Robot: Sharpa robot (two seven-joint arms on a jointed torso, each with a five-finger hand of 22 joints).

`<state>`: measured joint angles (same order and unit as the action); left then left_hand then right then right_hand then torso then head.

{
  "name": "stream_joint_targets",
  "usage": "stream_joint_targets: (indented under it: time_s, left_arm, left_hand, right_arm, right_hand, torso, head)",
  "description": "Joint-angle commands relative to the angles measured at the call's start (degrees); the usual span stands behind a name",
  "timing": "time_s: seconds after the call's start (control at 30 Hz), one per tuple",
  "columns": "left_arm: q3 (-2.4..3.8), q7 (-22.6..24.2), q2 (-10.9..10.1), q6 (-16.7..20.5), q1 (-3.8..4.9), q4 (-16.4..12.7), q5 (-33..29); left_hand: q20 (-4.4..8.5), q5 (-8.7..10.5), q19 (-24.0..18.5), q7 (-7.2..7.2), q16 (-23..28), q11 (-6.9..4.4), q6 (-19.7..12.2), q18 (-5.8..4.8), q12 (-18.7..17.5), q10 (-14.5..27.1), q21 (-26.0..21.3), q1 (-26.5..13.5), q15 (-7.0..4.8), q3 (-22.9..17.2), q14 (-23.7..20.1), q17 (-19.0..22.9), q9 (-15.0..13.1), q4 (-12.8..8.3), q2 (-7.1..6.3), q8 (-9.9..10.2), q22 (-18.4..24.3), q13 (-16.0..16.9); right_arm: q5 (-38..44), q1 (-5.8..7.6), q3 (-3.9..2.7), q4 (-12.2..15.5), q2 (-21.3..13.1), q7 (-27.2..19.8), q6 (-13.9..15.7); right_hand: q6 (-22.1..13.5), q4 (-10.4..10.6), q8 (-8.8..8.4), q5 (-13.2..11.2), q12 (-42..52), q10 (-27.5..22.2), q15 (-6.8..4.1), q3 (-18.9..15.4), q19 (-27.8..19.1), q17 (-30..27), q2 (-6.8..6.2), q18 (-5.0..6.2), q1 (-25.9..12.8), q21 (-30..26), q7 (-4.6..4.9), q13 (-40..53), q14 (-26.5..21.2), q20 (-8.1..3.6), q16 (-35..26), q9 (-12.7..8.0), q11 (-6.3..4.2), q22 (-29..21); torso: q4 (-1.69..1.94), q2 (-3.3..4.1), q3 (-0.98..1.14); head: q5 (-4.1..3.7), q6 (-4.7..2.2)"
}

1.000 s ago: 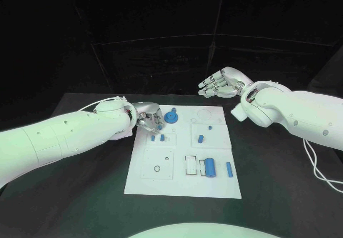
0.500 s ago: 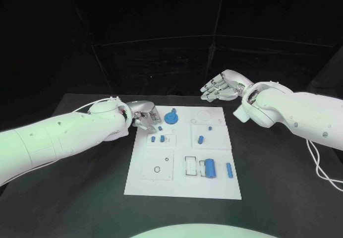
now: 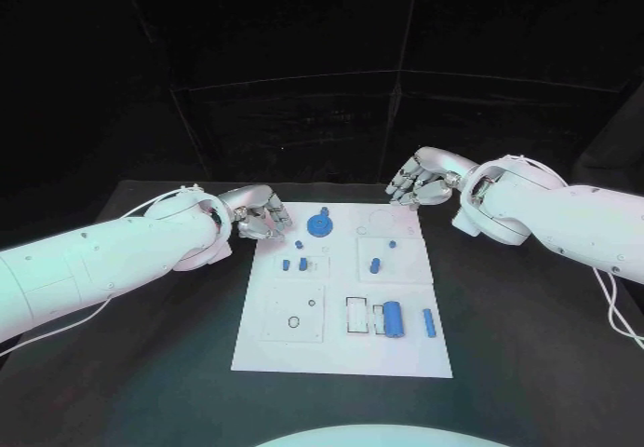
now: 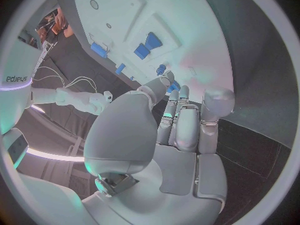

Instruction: Assemble the parts on the task board

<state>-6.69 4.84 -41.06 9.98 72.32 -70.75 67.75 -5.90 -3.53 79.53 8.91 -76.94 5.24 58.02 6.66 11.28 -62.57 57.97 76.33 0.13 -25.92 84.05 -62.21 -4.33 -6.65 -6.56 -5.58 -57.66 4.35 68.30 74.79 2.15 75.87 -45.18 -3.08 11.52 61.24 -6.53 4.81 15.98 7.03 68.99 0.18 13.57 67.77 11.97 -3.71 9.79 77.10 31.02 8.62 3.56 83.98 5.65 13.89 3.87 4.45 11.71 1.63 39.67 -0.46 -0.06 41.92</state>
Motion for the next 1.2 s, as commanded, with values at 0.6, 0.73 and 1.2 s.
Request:
stream_joint_targets:
  time_s: [0.6,0.73,1.2]
  left_arm:
    - [-0.09,24.3,-7.1,-4.7,0.08,-8.1,-64.6]
    - [-0.11,24.6,-7.7,-4.9,0.06,-9.0,-65.3]
    - [-0.15,24.7,-8.5,-4.5,0.04,-9.7,-65.7]
  left_hand:
    - [-0.66,-0.35,-11.9,0.54,19.9,0.39,2.0,3.83,1.7,-0.4,-21.8,-3.9,0.67,0.2,-13.9,32.0,0.4,2.3,0.31,-1.1,18.2,-0.3]
    - [-0.65,-0.36,-11.9,0.51,19.9,0.34,2.1,3.84,1.9,-0.5,-22.0,-3.7,0.64,0.4,-14.0,32.1,0.4,2.2,0.47,-1.2,18.3,-0.3]
    - [-0.61,-0.39,-11.8,0.58,20.1,0.34,1.9,3.86,2.2,-0.5,-22.5,-3.1,0.61,0.7,-14.1,32.4,0.4,2.0,0.58,-1.1,18.7,-0.3]
  right_arm:
    - [28.0,-5.29,0.02,8.0,-3.4,6.7,0.6]
    - [28.6,-6.19,0.02,8.1,-2.9,6.6,0.8]
    - [29.3,-7.21,0.02,6.4,-0.8,7.4,-0.6]
  right_hand:
    - [0.2,-0.7,-1.15,-2.1,-3.3,-1.2,-0.64,6.7,-1.4,20.2,-3.54,0.17,-3.5,21.1,0.00,0.1,1.5,-0.45,31.3,-0.1,0.29,15.9]
    - [-0.4,-0.8,-1.15,-2.2,-3.2,-2.0,-0.48,7.3,-1.0,25.4,-3.69,-0.28,-3.4,25.1,0.15,0.0,1.5,-0.16,36.7,-0.1,0.54,20.6]
    - [-0.9,-1.2,-1.13,-3.1,-3.1,-2.6,-0.05,9.8,1.0,37.0,-3.54,-1.65,-2.9,34.4,0.53,0.0,1.6,0.36,48.7,-0.1,0.93,32.3]
  torso:
    - [0.09,0.10,-0.10]
    - [0.07,0.14,0.01]
    - [0.05,0.15,-0.01]
  head:
    - [-2.49,-0.54]
    - [-2.37,-0.49]
    - [-2.47,-0.29]
